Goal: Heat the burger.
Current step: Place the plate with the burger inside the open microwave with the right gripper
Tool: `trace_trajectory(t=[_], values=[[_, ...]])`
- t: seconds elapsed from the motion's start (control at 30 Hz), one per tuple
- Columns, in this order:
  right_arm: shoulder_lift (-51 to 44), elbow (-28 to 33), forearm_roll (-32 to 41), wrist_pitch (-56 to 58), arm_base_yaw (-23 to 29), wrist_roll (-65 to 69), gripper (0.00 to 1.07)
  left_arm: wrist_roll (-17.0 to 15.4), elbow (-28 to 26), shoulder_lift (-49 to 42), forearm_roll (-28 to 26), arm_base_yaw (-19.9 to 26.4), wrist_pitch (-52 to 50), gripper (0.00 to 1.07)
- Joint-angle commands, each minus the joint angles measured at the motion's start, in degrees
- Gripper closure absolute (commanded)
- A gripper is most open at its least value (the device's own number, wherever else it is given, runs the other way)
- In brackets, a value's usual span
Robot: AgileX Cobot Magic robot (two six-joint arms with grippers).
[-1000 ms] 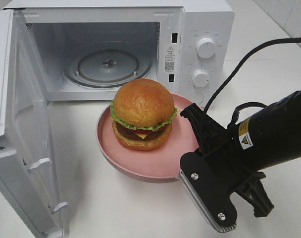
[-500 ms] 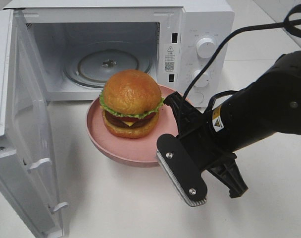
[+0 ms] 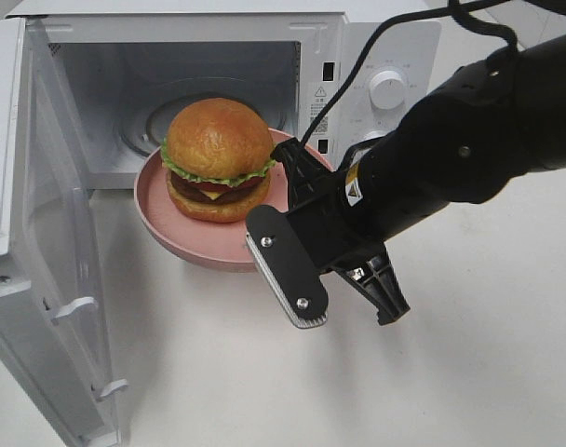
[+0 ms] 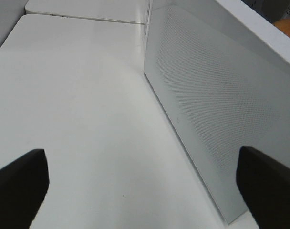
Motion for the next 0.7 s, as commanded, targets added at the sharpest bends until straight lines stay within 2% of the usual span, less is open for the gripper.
trace_trajectory(t=[0.03, 0.57, 0.7], values=[[1.95, -4.01, -1.32, -3.04, -0.11, 3.32, 1.06, 0.00, -0.06, -0.97, -0.17, 0.17, 0.00, 0.07], [9.28, -13.81, -3.21, 0.34, -0.11, 5.21, 1.06, 0.00, -0.06, -0.97, -0.17, 0.17, 0.00, 0.07], [11.86, -18.33, -4.81, 3.04, -0.11, 7.22, 1.06, 0.00, -0.06, -0.97, -0.17, 0.17, 0.00, 0.07]])
